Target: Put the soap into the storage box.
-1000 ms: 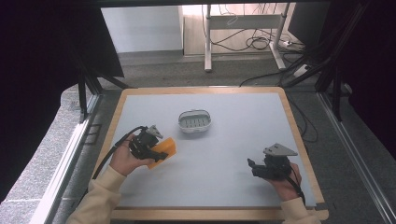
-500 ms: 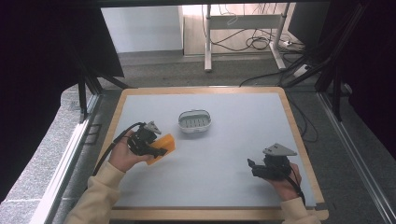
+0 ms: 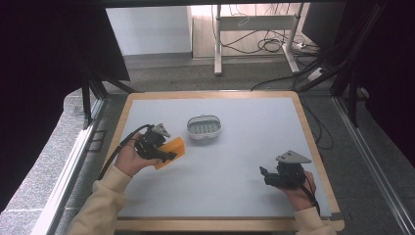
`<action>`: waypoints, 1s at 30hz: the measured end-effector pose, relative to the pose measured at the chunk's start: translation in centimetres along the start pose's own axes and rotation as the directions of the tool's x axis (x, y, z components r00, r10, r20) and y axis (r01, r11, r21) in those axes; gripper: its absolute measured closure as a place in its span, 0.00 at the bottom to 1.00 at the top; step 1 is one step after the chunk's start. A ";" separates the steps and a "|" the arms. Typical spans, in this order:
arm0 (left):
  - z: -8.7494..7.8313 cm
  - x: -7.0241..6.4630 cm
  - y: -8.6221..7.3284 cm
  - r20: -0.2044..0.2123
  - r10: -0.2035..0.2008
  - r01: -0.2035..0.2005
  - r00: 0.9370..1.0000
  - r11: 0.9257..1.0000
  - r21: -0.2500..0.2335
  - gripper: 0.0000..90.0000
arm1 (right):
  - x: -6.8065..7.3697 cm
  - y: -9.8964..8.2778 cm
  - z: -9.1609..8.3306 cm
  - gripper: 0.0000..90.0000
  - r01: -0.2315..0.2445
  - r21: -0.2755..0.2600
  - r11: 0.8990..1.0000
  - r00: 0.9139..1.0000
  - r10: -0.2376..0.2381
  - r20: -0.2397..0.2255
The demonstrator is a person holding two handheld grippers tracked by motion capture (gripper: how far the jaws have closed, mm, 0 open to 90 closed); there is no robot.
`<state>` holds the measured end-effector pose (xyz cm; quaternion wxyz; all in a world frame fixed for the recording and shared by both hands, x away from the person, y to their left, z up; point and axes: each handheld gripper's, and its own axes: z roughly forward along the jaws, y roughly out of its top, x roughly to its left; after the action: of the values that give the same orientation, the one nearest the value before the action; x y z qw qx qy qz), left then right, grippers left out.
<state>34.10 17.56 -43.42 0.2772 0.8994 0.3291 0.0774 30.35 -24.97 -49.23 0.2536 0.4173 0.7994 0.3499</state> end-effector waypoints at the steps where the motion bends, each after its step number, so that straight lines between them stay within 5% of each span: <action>1: 0.0 0.0 0.1 -0.005 0.000 0.000 1.000 1.000 -0.005 0.69 | 0.0 0.0 0.0 0.23 0.000 0.000 1.000 1.000 0.000 0.000; 30: 0.0 0.9 1.6 -0.012 0.017 -0.017 1.000 1.000 -0.007 0.69 | -0.1 -0.1 0.0 0.23 0.009 0.003 1.000 1.000 -0.009 0.008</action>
<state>35.68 17.15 -42.60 0.2775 0.9007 0.3229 0.0864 30.38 -25.07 -49.30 0.2578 0.4157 0.8008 0.3456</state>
